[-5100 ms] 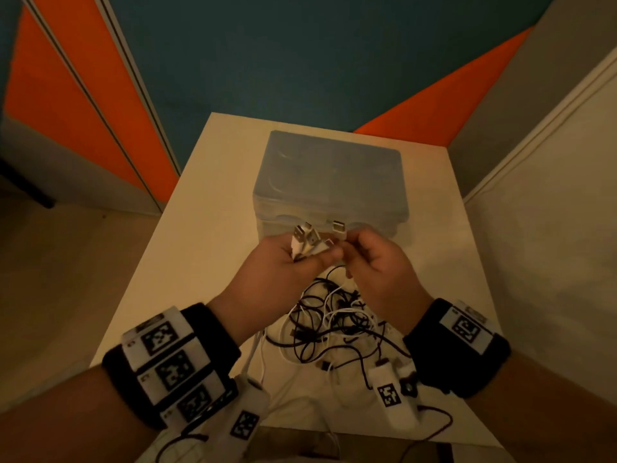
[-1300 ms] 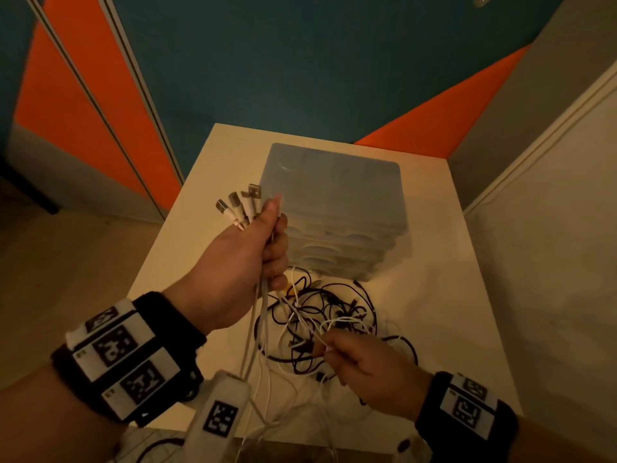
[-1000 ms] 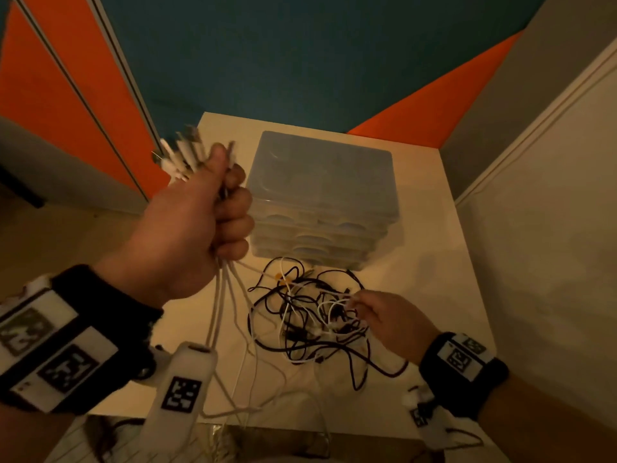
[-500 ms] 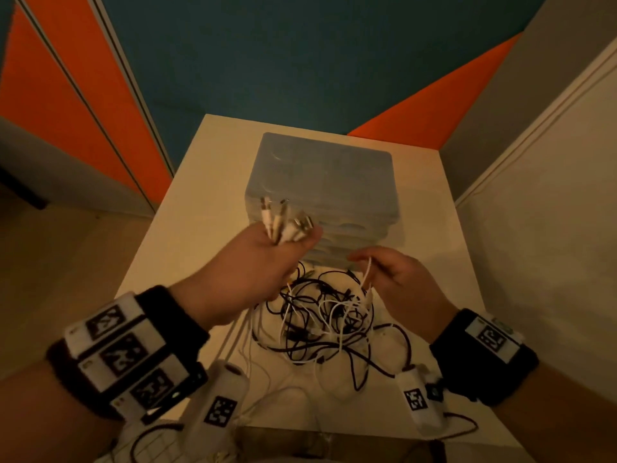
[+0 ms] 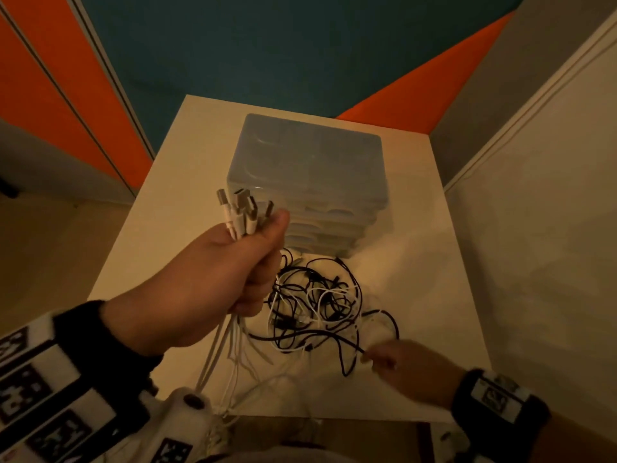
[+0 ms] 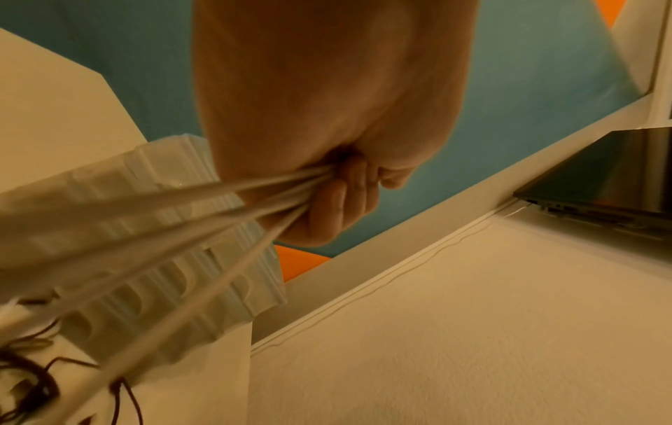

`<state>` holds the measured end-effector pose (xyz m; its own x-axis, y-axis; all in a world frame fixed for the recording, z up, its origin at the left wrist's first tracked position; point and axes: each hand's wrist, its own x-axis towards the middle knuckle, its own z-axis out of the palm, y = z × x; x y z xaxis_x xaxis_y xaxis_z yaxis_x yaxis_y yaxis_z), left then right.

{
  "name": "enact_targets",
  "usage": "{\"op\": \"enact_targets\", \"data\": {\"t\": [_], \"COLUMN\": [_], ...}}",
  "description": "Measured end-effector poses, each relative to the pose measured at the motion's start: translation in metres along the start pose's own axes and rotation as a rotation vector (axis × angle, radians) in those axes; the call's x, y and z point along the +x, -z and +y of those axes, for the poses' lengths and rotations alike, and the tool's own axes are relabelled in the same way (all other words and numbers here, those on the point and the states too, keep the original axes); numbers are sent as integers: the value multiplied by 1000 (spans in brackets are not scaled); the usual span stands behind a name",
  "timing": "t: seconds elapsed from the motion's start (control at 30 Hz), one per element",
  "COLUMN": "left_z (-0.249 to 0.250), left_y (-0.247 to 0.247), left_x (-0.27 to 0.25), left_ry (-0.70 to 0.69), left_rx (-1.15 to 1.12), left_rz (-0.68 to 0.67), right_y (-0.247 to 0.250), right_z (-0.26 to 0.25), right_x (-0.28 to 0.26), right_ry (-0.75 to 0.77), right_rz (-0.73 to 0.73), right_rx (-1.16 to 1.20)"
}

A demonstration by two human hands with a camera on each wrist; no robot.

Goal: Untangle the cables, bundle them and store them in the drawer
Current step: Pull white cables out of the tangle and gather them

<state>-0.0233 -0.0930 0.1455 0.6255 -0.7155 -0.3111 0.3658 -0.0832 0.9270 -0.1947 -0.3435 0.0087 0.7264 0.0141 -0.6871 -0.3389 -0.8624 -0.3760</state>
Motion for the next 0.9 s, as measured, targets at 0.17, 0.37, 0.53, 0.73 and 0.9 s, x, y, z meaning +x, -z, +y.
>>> {"op": "enact_targets", "data": {"t": [0.17, 0.37, 0.53, 0.73, 0.9], "left_z": [-4, -10, -13, -13, -15], "left_y": [-2, -3, -3, 1, 4], "left_x": [-4, -1, 2, 2, 6], "left_ry": [9, 1, 11, -8, -11], "left_rx": [-30, 32, 44, 79, 147], "left_rz": [-55, 9, 35, 29, 35], "right_y": [36, 37, 40, 70, 104], "right_z": [14, -3, -16, -20, -41], "right_x": [33, 67, 97, 75, 41], "right_ry": [-62, -47, -141, 0, 208], "right_rz": [422, 459, 314, 589, 681], "right_rx": [228, 82, -77, 107, 144]}}
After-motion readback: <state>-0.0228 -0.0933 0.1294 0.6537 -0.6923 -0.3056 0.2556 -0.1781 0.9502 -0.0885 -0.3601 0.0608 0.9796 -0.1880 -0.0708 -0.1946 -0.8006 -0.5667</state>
